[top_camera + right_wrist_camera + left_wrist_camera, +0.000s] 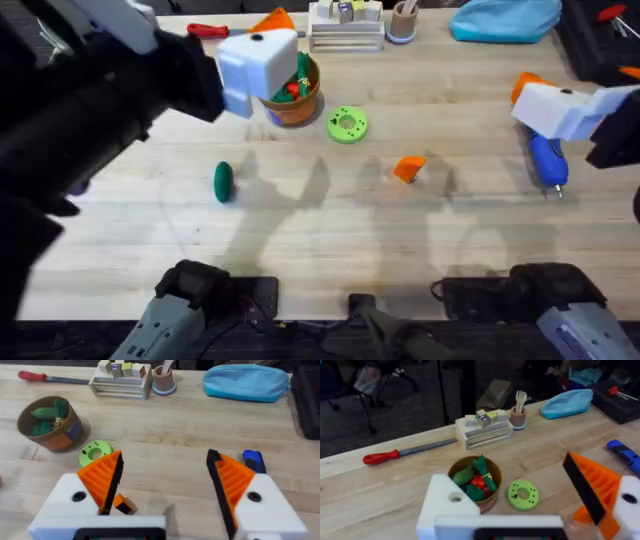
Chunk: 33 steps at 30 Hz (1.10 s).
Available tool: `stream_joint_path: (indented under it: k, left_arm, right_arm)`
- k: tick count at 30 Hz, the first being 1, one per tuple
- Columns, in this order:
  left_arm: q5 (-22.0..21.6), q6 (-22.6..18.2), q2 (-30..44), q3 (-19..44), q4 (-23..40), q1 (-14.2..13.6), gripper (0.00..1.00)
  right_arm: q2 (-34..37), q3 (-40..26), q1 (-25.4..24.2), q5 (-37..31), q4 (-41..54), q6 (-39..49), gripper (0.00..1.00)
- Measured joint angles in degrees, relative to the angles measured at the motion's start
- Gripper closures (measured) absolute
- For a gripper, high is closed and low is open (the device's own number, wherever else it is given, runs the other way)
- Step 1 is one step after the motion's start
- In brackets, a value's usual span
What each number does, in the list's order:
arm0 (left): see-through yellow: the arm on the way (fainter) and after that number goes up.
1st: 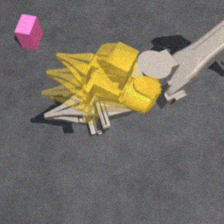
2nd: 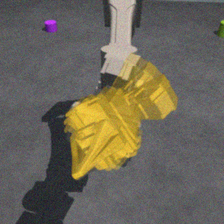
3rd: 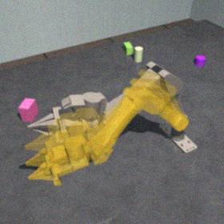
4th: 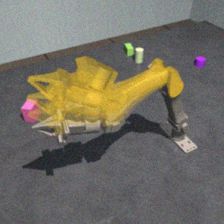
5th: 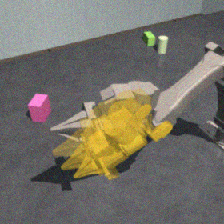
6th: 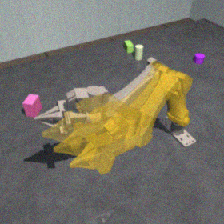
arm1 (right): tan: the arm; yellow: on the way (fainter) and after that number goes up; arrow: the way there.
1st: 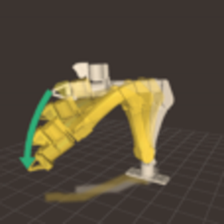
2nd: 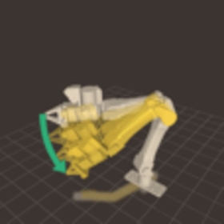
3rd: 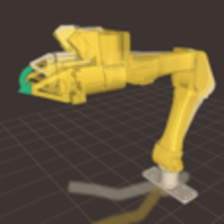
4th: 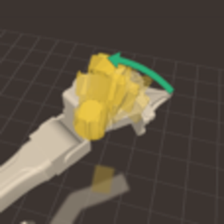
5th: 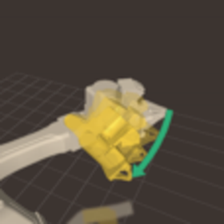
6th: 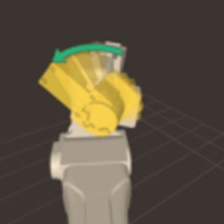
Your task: Pick up the gripper from the table and insert it into the empty holder that is missing its gripper. Then pick up a screw, insert it into the mounting hole, and use the screwdriver to tighten it. Finally, clean up the table by picking up the vegetable and placing it into the bucket.
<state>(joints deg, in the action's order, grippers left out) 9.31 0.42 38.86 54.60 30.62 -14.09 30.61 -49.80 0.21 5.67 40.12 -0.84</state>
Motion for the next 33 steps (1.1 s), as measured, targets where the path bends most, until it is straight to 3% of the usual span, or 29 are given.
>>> stream_joint_path:
  k: [13, 22, 28, 33]
  left_arm:
    - [1.9, -0.8, -23.5, -28.9, -15.1, -0.1, 0.008]
    - [2.1, 0.8, -37.6, -44.7, -24.8, -0.1, 0.008]
    - [2.1, 4.1, -38.6, -53.0, -35.8, -0.3, 0.008]
    - [2.9, 5.4, -38.6, -54.3, -36.7, -0.7, 0.008]
  right_arm:
    - [0.0, 0.0, 0.0, 0.0, 0.0, 0.0, 0.010]
    - [0.0, 0.0, 0.0, 0.0, 0.0, 0.0, 0.010]
    - [0.0, 0.0, 0.0, 0.0, 0.0, 0.0, 0.010]
    - [0.0, 0.0, 0.0, 0.0, 0.0, 0.0, 0.010]
